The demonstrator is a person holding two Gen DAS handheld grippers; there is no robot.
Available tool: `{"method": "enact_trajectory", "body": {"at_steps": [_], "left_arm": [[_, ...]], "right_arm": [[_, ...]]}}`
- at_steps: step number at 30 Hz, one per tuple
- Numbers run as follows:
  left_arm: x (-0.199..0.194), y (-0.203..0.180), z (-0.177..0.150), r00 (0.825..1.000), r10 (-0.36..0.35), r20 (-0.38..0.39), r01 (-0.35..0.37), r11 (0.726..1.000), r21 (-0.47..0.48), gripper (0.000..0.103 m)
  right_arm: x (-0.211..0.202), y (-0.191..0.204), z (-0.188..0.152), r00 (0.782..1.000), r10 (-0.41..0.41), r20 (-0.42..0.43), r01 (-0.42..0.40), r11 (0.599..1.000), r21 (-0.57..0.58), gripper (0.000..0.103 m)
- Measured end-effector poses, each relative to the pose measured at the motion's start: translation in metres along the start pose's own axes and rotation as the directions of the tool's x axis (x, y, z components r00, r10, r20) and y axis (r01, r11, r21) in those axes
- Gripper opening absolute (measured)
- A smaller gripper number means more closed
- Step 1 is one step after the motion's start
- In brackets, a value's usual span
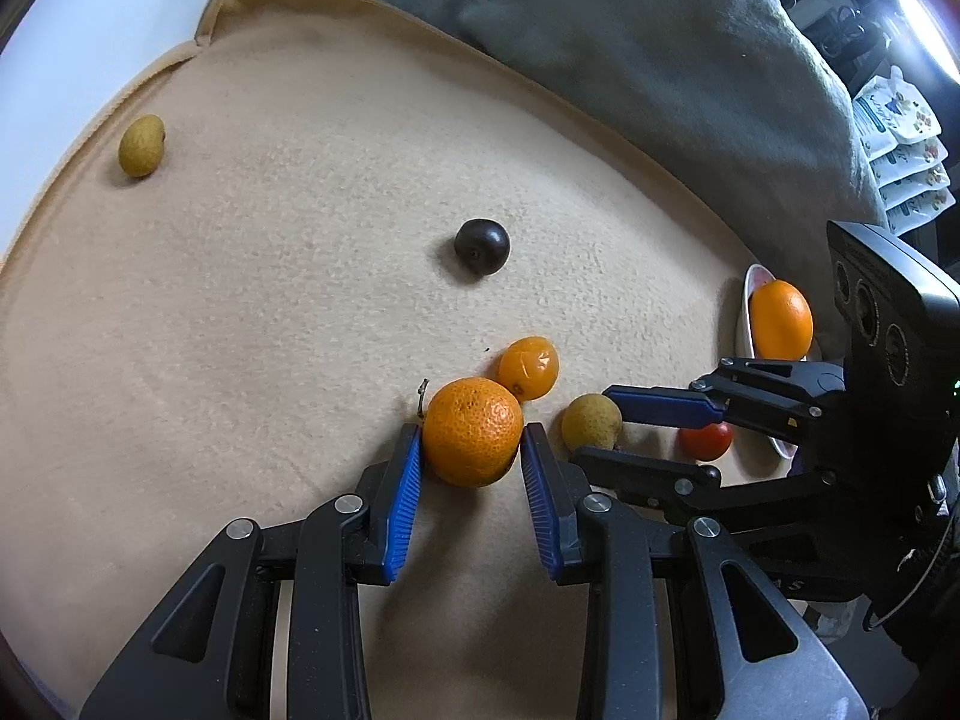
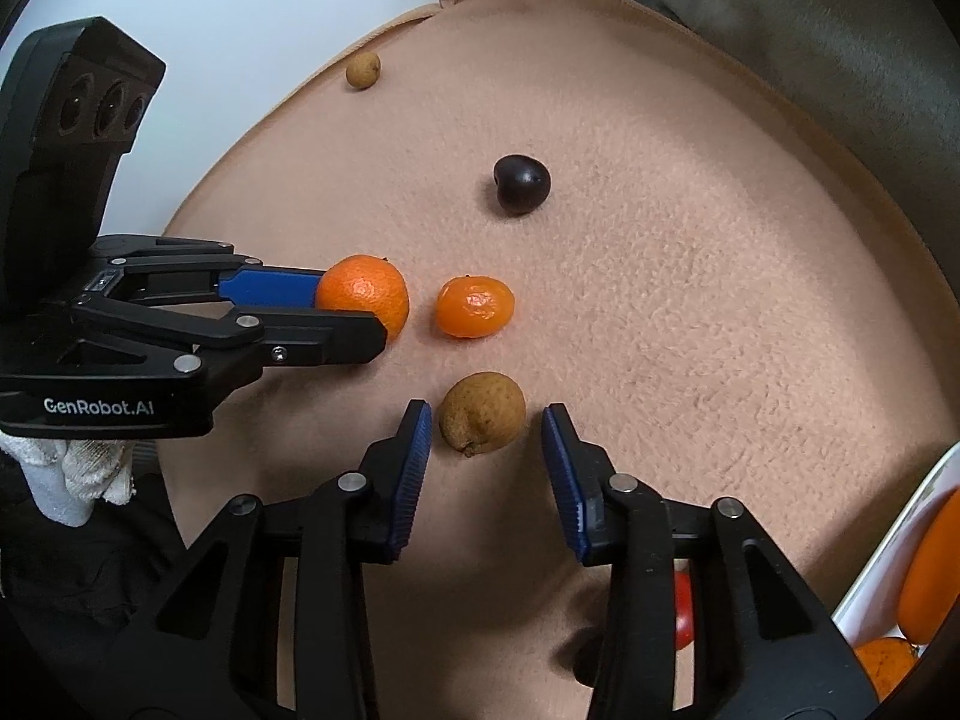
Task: Organize fruits
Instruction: 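Close the left gripper on the tangerine while the right gripper closes on the brown fruit, then carry the tangerine with the left gripper while the right carries the brown fruit to the plate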
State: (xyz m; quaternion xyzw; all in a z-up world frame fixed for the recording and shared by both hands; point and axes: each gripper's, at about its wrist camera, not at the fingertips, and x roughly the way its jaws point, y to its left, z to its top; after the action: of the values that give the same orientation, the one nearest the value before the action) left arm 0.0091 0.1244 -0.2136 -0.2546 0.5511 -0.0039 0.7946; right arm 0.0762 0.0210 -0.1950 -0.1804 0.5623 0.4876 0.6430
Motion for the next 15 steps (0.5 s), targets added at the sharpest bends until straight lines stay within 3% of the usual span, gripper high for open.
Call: {"method": "enact_trajectory", "body": {"at_steps": [2, 15], "left_arm": [[0.001, -0.002, 0.001, 1.000, 0.001, 0.001, -0.001, 1.000, 0.001, 0.032], [-0.007, -0.023, 0.004, 0.999, 0.016, 0.034, -0.018, 0.999, 0.042, 0.031]], "right_arm": [[0.001, 0.000, 0.001, 1.000, 0.012, 0.000, -0.012, 1.000, 0.007, 0.031], [-0.022, -0.008, -0.008, 0.998, 0.012, 0.061, -0.015, 0.998, 0.053, 0.030]]}}
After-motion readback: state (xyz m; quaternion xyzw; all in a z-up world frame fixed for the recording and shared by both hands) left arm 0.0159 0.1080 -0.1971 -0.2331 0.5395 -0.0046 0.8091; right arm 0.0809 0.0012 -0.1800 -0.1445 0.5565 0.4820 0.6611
